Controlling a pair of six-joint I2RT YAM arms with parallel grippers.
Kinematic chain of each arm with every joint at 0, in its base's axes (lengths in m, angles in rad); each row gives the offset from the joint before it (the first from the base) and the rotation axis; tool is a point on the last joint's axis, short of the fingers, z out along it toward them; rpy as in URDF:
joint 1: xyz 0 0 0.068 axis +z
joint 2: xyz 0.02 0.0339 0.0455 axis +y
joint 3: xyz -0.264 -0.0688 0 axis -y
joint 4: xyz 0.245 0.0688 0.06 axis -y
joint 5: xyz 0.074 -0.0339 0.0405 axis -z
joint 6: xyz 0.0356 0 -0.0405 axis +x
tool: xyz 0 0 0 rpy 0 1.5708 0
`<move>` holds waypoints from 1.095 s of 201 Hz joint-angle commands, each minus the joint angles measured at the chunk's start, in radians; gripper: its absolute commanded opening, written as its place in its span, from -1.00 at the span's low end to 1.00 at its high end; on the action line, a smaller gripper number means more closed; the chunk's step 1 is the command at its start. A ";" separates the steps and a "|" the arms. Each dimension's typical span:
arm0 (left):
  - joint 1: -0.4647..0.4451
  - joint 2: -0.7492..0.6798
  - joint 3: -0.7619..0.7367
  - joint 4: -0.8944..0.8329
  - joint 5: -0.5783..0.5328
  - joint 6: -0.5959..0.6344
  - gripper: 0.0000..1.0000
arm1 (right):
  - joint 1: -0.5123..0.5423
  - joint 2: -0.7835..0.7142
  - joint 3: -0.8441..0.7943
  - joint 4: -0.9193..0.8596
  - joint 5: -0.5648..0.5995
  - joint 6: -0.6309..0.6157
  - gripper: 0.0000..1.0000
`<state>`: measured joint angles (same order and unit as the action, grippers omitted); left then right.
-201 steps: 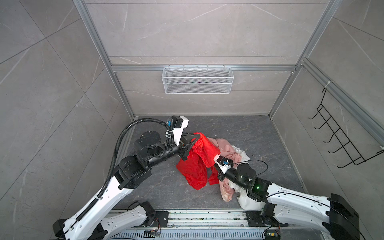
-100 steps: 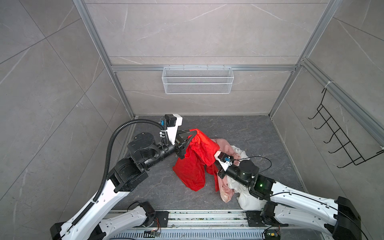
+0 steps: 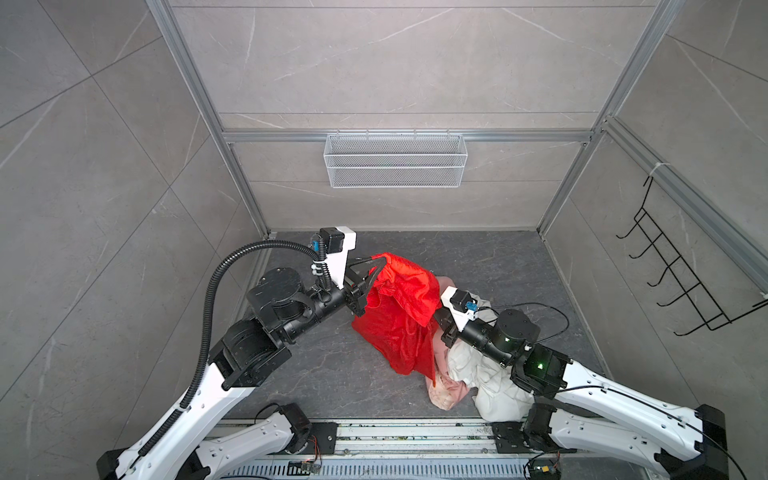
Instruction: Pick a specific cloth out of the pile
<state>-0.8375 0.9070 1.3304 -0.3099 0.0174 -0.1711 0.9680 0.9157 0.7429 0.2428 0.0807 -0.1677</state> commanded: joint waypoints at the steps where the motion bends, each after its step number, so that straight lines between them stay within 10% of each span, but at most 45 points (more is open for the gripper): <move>1: 0.000 -0.022 0.009 0.049 -0.043 0.040 -1.00 | 0.005 -0.017 0.063 0.000 -0.013 0.023 -1.00; 220: 0.000 -0.033 -0.028 -0.171 -0.444 -0.023 -1.00 | 0.005 0.252 0.493 -0.096 -0.061 0.054 -1.00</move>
<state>-0.8375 0.8936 1.3140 -0.4404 -0.3161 -0.1650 0.9684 1.1549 1.1568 0.1135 0.0486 -0.1371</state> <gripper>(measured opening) 0.052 0.093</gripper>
